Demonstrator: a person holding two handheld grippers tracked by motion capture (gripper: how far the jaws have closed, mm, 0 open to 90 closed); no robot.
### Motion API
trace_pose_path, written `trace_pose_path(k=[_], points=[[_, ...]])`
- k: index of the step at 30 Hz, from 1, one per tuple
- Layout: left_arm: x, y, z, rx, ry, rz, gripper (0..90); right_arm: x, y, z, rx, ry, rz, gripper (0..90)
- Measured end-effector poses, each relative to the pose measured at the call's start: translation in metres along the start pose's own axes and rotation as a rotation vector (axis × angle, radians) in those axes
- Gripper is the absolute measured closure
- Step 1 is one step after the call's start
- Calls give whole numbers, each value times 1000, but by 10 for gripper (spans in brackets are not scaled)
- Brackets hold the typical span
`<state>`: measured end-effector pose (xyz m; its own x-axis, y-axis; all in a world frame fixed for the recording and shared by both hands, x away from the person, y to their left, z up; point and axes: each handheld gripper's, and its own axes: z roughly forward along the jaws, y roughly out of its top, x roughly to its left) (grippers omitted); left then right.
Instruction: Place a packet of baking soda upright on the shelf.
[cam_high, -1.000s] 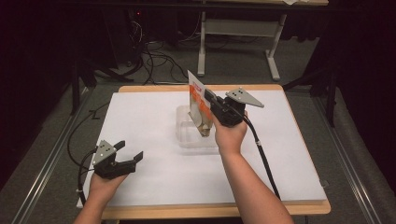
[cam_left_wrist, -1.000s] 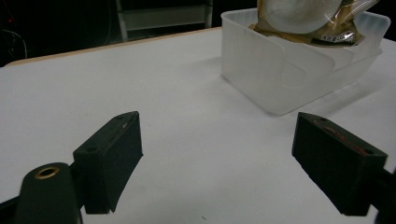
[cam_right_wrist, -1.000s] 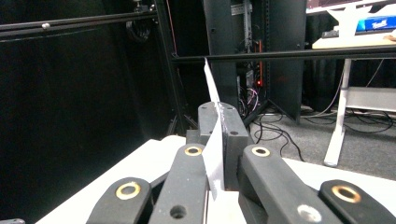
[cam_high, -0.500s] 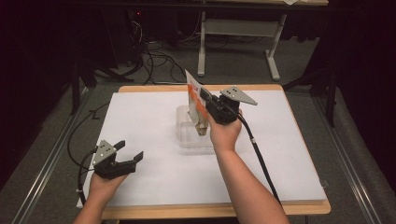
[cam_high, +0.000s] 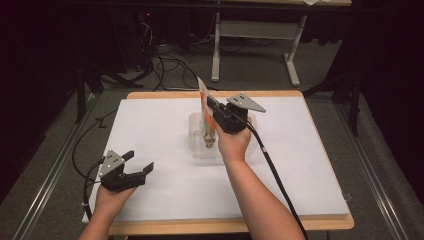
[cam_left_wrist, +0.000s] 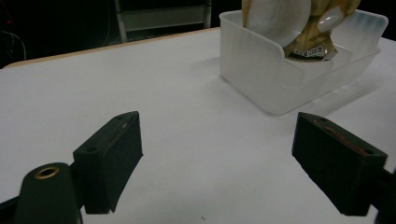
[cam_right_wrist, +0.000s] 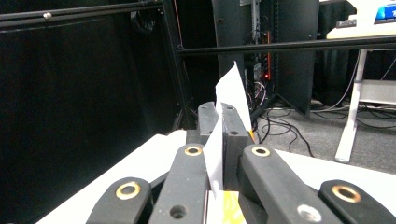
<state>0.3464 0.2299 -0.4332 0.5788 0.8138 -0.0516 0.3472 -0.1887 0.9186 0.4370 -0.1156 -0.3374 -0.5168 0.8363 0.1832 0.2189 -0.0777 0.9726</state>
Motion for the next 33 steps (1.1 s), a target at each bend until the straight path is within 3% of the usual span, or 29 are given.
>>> trace_pose_path(k=[9, 18, 33], points=[[-1, 0, 1, 9, -1, 9, 166, -3, -10, 8, 10, -3, -29, 900], [-2, -1, 2, 15, 7, 16, 166, -16, -21, 4, 17, -14, -29, 900], [-2, -1, 2, 14, 7, 17, 166, -4, -34, 4, 34, 27, -39, 900]])
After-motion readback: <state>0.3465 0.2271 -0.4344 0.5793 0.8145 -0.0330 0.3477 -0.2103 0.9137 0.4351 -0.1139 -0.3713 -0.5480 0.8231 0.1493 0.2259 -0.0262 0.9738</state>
